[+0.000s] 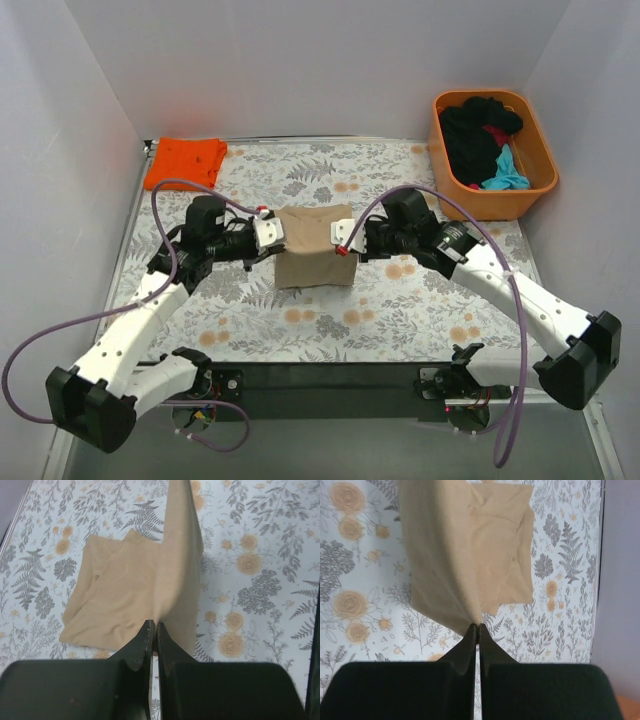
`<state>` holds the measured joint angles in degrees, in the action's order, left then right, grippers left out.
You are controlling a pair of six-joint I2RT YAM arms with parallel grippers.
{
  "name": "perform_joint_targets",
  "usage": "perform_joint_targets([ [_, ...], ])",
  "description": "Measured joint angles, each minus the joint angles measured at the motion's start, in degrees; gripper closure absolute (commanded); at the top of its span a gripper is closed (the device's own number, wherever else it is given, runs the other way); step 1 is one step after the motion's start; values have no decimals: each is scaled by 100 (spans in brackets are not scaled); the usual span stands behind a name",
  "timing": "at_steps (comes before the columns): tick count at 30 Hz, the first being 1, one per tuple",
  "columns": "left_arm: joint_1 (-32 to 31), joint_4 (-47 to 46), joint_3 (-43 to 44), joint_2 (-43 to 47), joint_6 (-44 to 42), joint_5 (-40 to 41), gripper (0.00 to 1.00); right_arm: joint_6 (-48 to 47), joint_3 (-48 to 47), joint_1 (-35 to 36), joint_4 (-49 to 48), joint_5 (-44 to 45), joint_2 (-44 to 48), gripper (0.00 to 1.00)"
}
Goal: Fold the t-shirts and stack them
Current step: Fold the tshirt
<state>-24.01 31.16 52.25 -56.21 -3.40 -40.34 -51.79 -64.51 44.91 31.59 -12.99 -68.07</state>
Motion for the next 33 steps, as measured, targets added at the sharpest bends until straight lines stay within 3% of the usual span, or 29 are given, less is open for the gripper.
perform_joint_targets([
  [10, 820, -938, 540, -1755, 216, -22, 100, -315, -647, -820, -339, -267, -1292, 99],
  [33, 1231, -2699, 1735, -5119, 514, 205, 100, -494, -2771, -1749, -911, -732, -4739, 99],
])
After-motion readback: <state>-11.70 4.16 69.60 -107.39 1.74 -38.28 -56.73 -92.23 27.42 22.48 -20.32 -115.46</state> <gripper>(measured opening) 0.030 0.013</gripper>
